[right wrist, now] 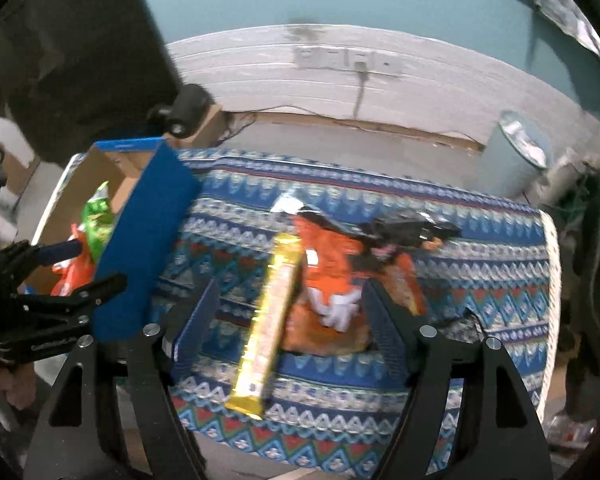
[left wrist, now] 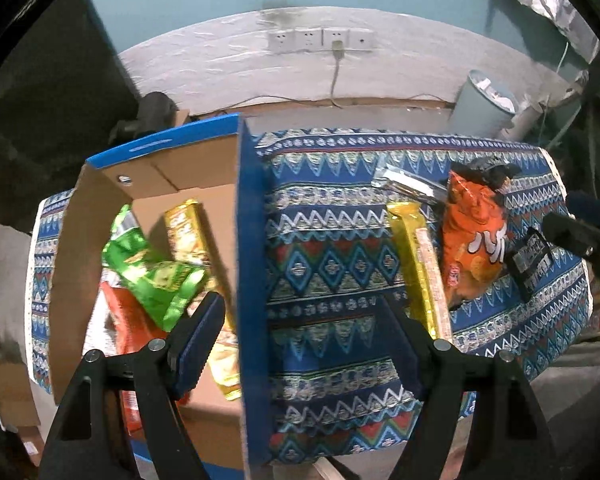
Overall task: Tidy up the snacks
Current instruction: 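Move both tools back over the remaining snacks on the tablecloth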
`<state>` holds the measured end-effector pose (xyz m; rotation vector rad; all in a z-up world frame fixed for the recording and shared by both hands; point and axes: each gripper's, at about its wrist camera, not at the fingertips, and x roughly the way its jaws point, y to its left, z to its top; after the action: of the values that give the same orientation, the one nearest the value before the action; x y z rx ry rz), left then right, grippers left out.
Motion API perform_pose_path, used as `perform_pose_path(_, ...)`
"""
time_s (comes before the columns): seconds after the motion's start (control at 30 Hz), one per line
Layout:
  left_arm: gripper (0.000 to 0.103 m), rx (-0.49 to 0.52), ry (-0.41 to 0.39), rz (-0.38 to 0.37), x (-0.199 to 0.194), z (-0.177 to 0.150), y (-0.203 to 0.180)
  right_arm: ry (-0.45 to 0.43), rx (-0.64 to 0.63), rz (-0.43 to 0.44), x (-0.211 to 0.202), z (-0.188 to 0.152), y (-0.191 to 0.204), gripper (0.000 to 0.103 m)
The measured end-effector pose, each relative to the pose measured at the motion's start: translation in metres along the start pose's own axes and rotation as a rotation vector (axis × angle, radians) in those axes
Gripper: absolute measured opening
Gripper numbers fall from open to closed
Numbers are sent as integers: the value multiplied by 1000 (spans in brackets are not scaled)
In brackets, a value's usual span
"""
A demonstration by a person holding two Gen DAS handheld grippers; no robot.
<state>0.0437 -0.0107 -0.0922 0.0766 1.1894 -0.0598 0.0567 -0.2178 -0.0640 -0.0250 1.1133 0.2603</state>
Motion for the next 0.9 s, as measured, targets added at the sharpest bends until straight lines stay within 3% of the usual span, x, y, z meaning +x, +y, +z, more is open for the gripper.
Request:
perform_pose_path(0.47, 79, 46, 50, 8, 35, 11, -43, 77, 168, -180, 27, -19, -91, 76)
perform_pose_path(0.9, 79, 61, 115, 12, 82, 23, -61, 247, 212, -366, 103, -41, -151, 75)
